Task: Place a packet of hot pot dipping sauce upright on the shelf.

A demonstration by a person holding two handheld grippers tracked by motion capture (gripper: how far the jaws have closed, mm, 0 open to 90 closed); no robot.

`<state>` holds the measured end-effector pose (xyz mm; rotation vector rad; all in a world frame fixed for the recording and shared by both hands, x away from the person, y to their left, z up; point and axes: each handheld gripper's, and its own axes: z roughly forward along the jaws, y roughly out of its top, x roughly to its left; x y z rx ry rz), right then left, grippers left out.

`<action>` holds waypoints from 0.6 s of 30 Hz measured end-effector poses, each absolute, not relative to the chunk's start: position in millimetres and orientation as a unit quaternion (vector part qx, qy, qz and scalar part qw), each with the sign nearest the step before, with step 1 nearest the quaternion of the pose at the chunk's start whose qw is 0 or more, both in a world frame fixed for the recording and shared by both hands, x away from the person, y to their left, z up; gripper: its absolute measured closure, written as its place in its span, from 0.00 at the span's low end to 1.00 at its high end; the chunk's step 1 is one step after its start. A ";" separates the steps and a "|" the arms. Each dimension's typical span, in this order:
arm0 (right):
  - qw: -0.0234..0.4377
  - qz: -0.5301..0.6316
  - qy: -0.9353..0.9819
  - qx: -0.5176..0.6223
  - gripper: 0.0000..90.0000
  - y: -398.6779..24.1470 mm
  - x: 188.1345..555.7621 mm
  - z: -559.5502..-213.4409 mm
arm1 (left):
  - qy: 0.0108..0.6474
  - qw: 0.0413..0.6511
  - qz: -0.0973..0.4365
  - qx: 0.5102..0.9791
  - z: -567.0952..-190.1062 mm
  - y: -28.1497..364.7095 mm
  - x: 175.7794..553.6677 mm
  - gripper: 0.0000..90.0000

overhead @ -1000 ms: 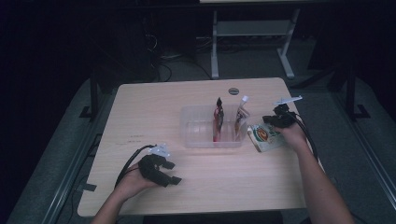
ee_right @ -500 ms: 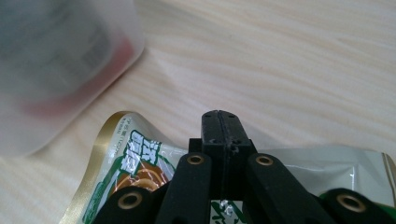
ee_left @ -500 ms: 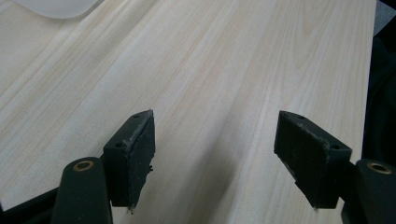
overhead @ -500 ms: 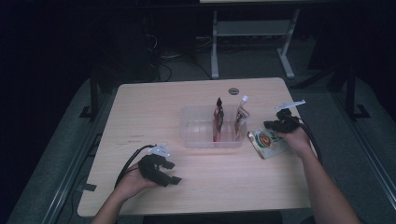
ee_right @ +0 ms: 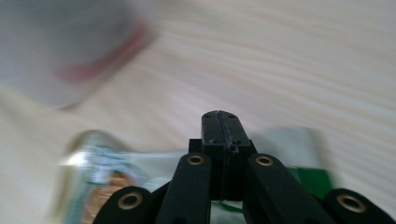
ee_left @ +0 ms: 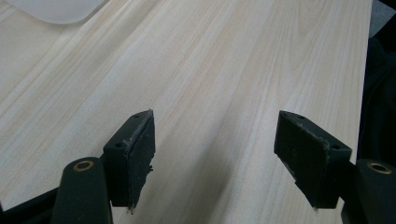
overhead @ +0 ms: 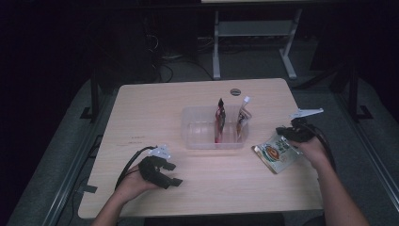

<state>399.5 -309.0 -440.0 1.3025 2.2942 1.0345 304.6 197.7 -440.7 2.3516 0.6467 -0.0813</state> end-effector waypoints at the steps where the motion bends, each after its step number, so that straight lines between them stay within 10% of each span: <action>1: 0.164 0.354 0.793 0.467 1.00 -319.4 401.2 -439.9 | 0.249 0.343 -0.031 0.905 -440.9 197.7 304.9 0.32; 18: 0.153 0.303 0.797 0.500 1.00 -358.1 404.5 -464.6 | 0.249 0.341 -0.031 0.906 -441.4 197.7 304.7 0.32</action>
